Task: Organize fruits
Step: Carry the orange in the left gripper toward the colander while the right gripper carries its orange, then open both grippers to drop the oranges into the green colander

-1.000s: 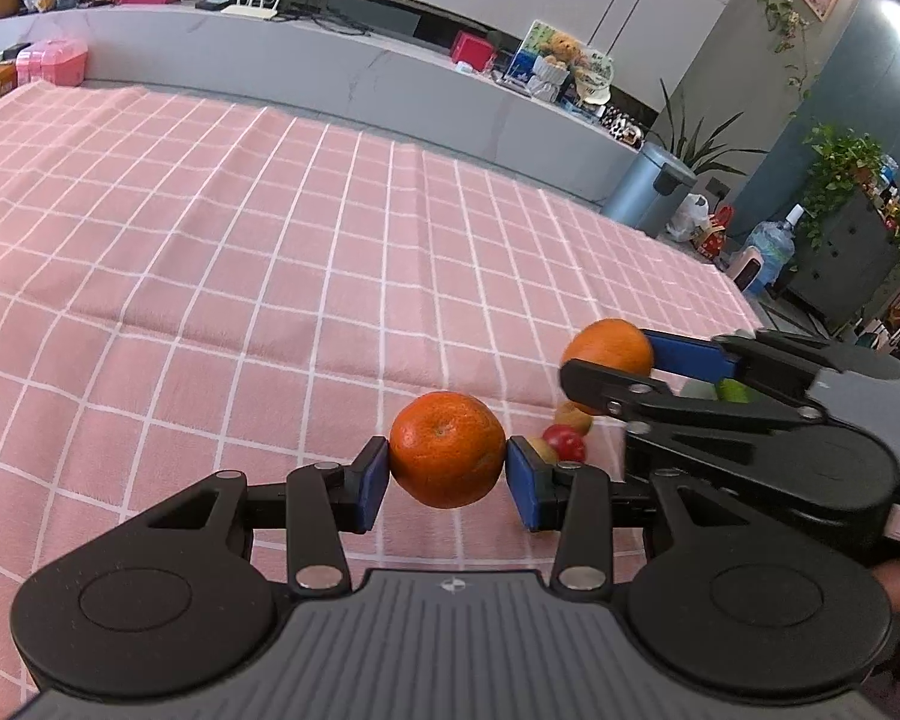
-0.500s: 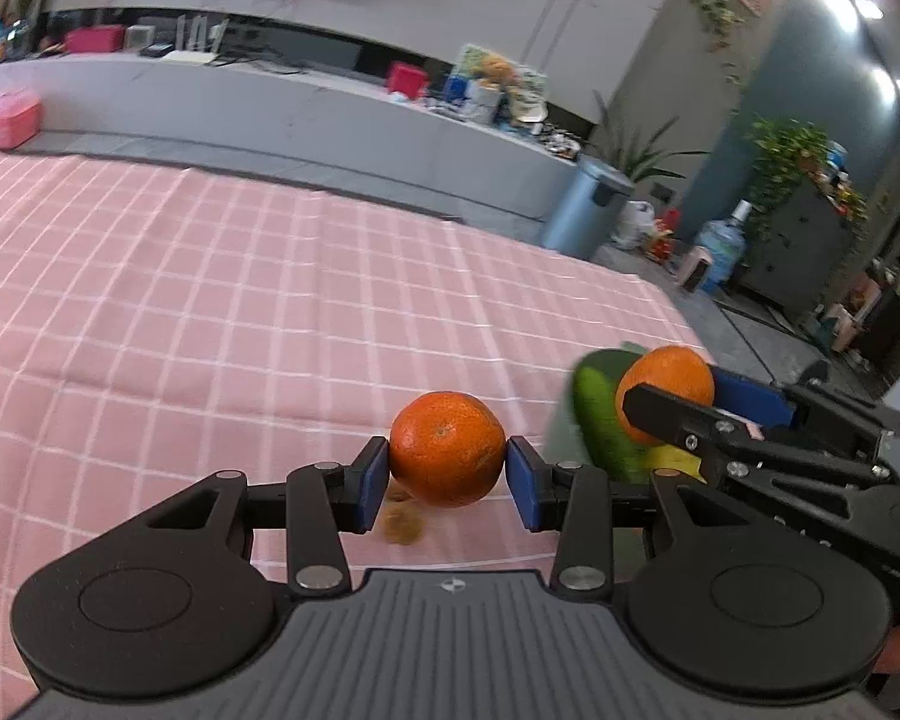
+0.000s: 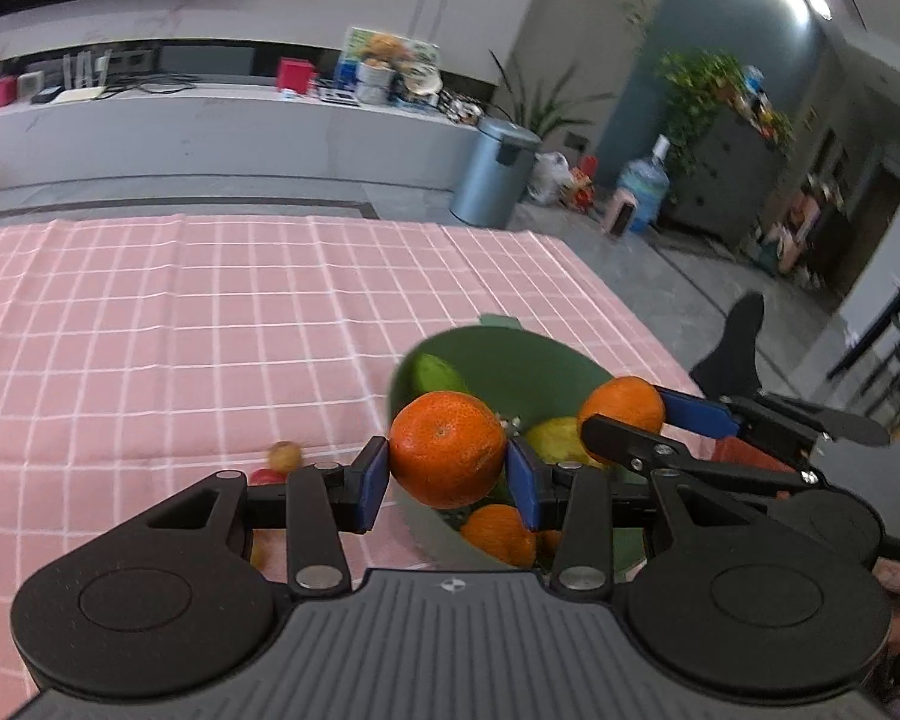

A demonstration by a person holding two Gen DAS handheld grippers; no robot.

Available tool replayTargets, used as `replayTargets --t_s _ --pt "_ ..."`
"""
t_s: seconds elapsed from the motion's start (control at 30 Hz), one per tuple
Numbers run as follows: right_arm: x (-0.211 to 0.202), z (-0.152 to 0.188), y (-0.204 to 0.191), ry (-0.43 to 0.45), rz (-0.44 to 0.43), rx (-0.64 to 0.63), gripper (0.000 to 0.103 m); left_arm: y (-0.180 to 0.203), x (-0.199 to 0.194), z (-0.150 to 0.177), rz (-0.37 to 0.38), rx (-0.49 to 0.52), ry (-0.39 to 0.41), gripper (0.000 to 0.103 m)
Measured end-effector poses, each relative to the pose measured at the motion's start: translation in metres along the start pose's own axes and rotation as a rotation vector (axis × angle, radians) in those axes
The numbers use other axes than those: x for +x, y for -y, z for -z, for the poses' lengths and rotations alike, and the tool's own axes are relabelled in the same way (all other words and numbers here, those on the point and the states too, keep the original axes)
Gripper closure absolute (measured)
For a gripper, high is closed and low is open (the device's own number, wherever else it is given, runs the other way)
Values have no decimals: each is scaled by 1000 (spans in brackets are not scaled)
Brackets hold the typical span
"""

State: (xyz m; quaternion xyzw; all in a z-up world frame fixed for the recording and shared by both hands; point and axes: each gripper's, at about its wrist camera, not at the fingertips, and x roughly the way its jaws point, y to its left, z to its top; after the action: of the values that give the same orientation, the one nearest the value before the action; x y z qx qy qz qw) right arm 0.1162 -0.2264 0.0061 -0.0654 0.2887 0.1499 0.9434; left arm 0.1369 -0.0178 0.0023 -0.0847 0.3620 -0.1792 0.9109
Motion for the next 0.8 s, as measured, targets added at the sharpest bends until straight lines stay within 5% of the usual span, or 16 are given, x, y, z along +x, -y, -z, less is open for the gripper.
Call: replayTargets --t_s 0.37,0.8 --pt "50 -3 23 -65 -67 50 60 31 45 5 -93 184 -115 55" --pt "100 -2 29 -157 -82 98 60 48 57 5 -183 367 -130 55"
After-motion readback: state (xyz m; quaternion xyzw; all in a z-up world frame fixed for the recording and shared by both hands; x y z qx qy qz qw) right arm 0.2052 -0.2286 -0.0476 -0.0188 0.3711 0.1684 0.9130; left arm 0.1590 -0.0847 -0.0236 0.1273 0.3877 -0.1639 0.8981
